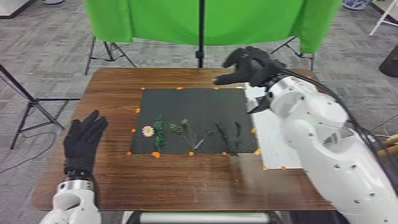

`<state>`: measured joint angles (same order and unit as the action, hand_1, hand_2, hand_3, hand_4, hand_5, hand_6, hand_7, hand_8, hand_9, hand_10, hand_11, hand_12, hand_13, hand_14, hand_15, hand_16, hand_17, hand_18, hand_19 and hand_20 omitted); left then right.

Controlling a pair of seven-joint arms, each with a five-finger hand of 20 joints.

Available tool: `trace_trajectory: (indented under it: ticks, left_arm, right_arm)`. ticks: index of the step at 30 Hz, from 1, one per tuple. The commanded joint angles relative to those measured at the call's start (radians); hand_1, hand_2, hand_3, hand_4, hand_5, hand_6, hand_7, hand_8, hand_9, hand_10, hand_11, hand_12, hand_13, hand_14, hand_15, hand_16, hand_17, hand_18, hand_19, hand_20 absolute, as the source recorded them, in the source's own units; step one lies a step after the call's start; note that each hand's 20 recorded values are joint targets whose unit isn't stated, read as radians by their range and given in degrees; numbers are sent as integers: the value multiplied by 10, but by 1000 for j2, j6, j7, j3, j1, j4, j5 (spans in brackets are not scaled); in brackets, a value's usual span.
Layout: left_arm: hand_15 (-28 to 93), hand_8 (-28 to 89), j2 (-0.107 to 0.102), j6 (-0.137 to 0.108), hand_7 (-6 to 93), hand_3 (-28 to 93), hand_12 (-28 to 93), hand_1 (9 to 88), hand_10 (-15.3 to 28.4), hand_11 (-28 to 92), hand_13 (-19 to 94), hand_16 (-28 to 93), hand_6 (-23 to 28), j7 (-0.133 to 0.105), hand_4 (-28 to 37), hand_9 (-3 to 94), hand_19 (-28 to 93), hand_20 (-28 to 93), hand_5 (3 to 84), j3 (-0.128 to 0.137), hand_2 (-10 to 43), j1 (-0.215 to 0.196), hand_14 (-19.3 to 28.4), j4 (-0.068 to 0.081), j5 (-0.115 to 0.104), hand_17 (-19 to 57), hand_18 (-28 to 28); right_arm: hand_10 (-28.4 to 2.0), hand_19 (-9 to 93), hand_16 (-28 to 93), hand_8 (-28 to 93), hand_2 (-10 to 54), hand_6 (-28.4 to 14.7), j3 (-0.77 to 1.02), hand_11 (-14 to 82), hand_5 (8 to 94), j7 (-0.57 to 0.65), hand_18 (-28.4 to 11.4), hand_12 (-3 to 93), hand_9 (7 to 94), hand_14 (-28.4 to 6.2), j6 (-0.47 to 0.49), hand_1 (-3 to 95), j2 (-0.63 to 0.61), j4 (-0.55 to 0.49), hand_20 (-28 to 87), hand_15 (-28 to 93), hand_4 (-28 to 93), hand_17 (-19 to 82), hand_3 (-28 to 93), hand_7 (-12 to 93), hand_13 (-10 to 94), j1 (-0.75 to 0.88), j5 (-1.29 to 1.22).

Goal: Arrange flowers

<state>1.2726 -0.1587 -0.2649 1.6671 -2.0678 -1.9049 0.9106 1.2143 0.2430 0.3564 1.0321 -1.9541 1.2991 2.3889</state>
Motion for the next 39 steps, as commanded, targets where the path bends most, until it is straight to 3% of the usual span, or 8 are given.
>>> trace_trajectory:
  ticks: [1,5,15,19,24,27,30,39]
  left_arm:
    - [87,-55,13,16,49,673,139,117,114,93,315,12,47,19,-283,432,11,155,417,-13,20,-7,133,-3,23,42,95]
    - [87,-54,10,20,50,674,140,122,114,94,315,13,47,23,-283,432,11,155,417,-17,17,-2,133,-4,34,42,95]
    - [86,-54,12,28,51,672,140,128,114,94,314,12,46,33,-283,431,11,154,417,-26,13,-1,133,-1,37,42,95]
    - [87,-54,13,30,51,671,140,130,114,95,314,13,45,31,-283,431,11,154,416,-27,12,-5,132,-4,36,42,95]
    - [87,-54,14,28,50,673,140,130,113,95,314,13,45,37,-283,431,11,154,415,-23,9,-13,132,-8,33,42,95]
    - [87,-54,14,27,51,675,140,134,113,95,316,13,45,37,-283,431,11,154,415,-21,7,-16,133,-9,35,42,95]
    - [87,-54,11,24,51,676,140,135,113,94,316,13,44,37,-283,430,11,154,415,-18,6,-16,133,-11,34,42,95]
    - [87,-54,6,28,51,674,140,137,113,95,316,13,44,40,-283,431,11,154,415,-21,5,-13,133,-8,34,42,95]
  right_arm:
    - [-171,932,343,-66,-95,1,137,149,584,66,-157,229,705,-90,114,267,-93,192,637,675,-203,578,542,106,779,119,158]
    - [-168,932,342,-71,-95,9,181,154,592,66,-158,231,709,-89,85,293,-89,225,636,676,-194,579,577,114,783,168,228]
    - [-156,932,343,-79,-95,18,248,191,622,109,-152,242,747,-78,57,323,-74,218,640,685,-187,599,598,127,806,258,216]
    - [-155,932,343,-81,-95,17,258,198,632,123,-148,241,760,-69,-7,354,-62,221,642,684,-175,605,603,131,814,298,185]
    - [-137,932,339,-81,-95,7,255,214,661,105,-132,247,801,-48,-147,466,-44,255,640,676,-181,627,634,147,844,340,158]
    - [-94,932,340,83,-95,-4,247,92,747,88,-116,380,892,-28,-233,619,-49,271,637,658,-157,663,524,161,892,347,156]
    - [-80,932,337,116,-95,-8,235,92,810,75,-111,397,935,-17,-287,668,-62,259,639,649,-144,686,508,174,919,317,152]
    - [-81,932,344,117,-95,-13,-9,115,823,13,-104,394,937,-10,-368,666,-58,209,643,649,-145,698,528,179,927,-15,95]
